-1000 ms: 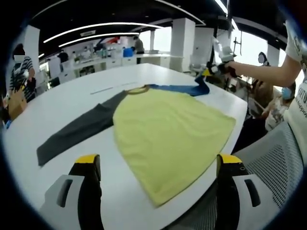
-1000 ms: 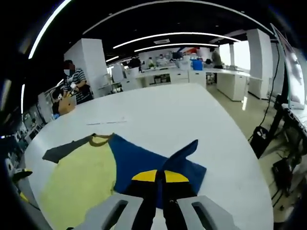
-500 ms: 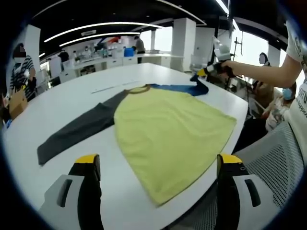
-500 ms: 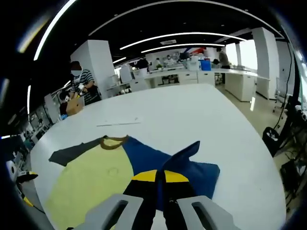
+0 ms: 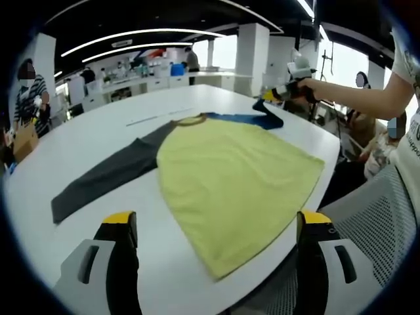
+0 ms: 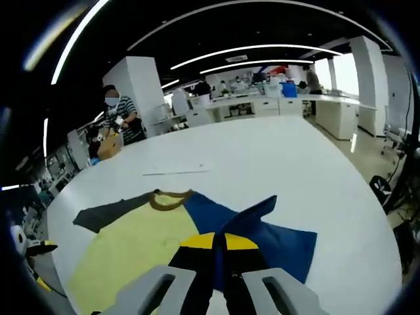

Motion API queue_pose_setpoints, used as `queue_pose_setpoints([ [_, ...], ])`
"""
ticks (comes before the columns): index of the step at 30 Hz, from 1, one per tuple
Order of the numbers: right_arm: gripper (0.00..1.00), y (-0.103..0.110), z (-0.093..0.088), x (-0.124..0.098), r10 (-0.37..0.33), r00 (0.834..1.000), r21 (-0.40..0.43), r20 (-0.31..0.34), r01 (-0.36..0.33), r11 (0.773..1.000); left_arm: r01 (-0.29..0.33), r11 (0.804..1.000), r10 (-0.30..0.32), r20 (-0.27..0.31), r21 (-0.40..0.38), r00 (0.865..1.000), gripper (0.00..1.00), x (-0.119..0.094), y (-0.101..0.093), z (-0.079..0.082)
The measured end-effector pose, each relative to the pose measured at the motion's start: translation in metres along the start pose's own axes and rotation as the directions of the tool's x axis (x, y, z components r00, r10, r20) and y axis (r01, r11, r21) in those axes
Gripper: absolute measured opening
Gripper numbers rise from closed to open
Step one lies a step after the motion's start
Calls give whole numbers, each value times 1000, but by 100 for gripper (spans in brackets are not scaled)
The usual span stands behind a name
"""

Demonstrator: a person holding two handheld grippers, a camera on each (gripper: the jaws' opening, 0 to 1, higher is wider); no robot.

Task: Fold the garment on the visible template until the final outline fits inside the template.

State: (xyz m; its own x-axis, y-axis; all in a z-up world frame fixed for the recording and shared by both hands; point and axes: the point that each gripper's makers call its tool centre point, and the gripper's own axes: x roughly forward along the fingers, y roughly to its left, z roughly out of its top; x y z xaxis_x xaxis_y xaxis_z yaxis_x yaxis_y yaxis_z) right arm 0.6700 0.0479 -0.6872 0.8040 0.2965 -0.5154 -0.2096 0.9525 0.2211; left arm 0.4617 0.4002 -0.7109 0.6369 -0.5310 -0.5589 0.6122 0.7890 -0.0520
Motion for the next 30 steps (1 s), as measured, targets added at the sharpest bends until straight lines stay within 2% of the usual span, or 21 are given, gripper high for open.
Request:
queue_pose_setpoints([
  [16,0,37,-2,24,52,998,-24,-20,-52,998,-5,1000,6,-27,16,1000,97,3,0,-5],
  [30,0,81,12,46,119,993,-60,-19,-120,991,-5,1000,6,-20,9,1000,98,2,-1,-5],
])
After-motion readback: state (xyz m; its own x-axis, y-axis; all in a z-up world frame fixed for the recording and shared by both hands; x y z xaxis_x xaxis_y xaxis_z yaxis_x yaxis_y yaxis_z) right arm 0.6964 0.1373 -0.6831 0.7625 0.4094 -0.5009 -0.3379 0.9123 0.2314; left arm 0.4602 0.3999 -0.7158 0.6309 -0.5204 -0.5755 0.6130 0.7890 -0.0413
